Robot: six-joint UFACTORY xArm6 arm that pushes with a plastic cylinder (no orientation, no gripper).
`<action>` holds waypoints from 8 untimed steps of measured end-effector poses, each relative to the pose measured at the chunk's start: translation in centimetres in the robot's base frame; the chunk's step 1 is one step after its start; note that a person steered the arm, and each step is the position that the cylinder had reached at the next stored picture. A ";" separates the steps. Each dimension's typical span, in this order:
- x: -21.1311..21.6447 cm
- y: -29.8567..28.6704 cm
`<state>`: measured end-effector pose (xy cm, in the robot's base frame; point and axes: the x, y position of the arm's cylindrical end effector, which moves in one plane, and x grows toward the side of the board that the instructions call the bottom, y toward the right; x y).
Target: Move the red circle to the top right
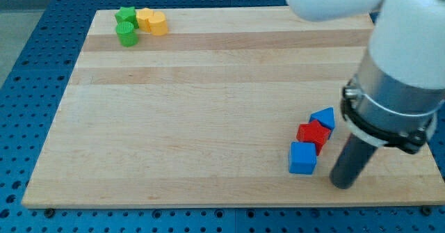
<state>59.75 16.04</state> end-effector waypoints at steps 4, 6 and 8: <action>-4.8 5.5; -6.6 5.5; -10.3 5.6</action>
<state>49.44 21.59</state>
